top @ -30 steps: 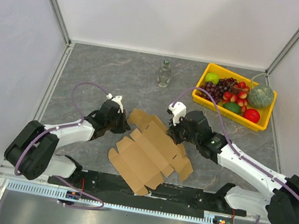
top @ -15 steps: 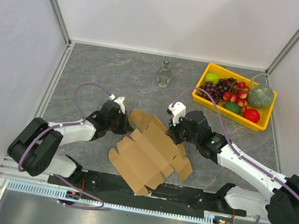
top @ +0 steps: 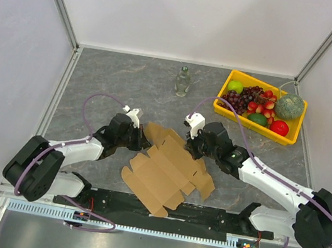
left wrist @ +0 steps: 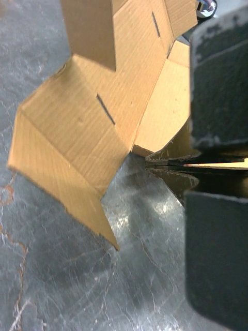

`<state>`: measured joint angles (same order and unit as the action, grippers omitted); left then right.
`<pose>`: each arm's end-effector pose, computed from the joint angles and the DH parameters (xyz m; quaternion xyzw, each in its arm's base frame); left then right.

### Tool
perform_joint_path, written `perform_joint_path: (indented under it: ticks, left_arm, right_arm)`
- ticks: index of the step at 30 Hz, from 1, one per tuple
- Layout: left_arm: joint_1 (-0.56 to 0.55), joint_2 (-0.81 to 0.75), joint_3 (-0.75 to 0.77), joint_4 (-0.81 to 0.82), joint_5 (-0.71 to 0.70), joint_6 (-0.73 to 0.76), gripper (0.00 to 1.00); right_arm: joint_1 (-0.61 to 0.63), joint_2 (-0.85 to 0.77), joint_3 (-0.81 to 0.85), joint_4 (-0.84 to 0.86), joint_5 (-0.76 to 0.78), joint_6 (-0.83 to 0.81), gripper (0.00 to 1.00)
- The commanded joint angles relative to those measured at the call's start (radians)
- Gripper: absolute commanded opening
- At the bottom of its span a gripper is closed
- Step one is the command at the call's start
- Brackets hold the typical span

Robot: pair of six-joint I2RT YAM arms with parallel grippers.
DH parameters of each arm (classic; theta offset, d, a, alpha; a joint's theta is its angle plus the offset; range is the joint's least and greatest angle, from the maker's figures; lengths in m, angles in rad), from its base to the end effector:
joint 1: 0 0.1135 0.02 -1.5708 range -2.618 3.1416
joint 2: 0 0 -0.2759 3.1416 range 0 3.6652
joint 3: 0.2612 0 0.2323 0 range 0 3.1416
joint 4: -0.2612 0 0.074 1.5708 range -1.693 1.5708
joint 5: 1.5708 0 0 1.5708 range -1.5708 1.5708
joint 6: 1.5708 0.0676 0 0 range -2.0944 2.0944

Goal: Fold the paper box

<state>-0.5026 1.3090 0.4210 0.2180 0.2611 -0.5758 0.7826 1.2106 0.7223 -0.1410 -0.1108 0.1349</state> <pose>0.2071 -0.1338 0.1572 0.0240 0.8941 -0.3222 0.3102 0.1814 0.1909 0.2363 -0.3070 0.8356 0.2448 0.3842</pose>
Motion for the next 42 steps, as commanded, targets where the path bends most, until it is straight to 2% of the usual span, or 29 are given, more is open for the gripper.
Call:
perform_joint_path:
  ticks: [1,15,24,34,38,42]
  left_arm:
    - [-0.025,-0.048,-0.005,0.041,0.021,0.027,0.02]
    - [-0.128,-0.004,-0.011,0.075,0.007,-0.015,0.02]
    - [-0.188,0.075,-0.001,0.081,-0.049,-0.032,0.02]
    - [-0.229,0.154,0.097,-0.06,-0.148,-0.016,0.02]
    - [-0.235,0.104,0.107,-0.092,-0.178,-0.015,0.02]
    - [-0.235,-0.054,0.13,-0.184,-0.235,0.004,0.02]
  right_arm:
    - [0.004,0.01,-0.001,0.052,0.019,-0.001,0.0]
    - [0.004,0.026,0.0,0.06,0.017,0.008,0.0]
    - [0.004,0.029,0.0,0.057,0.02,0.009,0.0]
    - [0.004,0.033,-0.001,0.055,0.022,0.005,0.0]
    - [0.004,0.024,-0.003,0.049,0.029,-0.003,0.0]
    - [0.004,-0.011,-0.015,0.053,0.071,-0.008,0.0]
